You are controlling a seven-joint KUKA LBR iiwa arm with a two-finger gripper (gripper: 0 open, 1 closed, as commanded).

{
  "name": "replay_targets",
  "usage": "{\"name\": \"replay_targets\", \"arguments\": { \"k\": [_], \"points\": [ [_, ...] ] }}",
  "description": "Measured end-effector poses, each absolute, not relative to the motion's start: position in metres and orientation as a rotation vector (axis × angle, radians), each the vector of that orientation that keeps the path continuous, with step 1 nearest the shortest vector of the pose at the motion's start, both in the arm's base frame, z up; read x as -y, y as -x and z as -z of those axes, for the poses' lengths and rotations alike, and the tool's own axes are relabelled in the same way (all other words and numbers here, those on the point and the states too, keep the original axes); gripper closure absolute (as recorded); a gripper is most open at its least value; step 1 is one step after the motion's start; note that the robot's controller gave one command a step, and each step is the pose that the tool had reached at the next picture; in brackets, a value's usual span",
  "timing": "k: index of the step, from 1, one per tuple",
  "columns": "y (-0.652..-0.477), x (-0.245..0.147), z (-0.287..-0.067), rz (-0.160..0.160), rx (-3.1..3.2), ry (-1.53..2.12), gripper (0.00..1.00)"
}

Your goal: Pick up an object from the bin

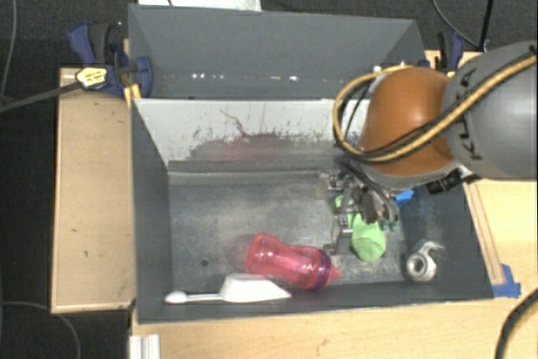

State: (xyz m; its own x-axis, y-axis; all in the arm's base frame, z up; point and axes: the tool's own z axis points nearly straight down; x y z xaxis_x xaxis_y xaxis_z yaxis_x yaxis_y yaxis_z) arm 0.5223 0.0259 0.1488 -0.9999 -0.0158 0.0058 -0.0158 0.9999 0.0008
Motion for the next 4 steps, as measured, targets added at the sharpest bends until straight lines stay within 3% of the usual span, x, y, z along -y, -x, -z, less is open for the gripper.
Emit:
{"name": "replay_targets", "arguments": {
  "k": [1, 2, 3, 4],
  "points": [
    [-0.524, -0.026, -0.153, 0.002, 3.144, -0.024, 0.00],
    [-0.505, -0.105, -0.093, 0.000, 3.145, 0.050, 0.00],
    [-0.502, -0.123, -0.111, 0.003, 3.133, -0.285, 0.00],
    [-0.484, -0.112, -0.106, 0.002, 3.141, -0.125, 0.00]
  ]
}}
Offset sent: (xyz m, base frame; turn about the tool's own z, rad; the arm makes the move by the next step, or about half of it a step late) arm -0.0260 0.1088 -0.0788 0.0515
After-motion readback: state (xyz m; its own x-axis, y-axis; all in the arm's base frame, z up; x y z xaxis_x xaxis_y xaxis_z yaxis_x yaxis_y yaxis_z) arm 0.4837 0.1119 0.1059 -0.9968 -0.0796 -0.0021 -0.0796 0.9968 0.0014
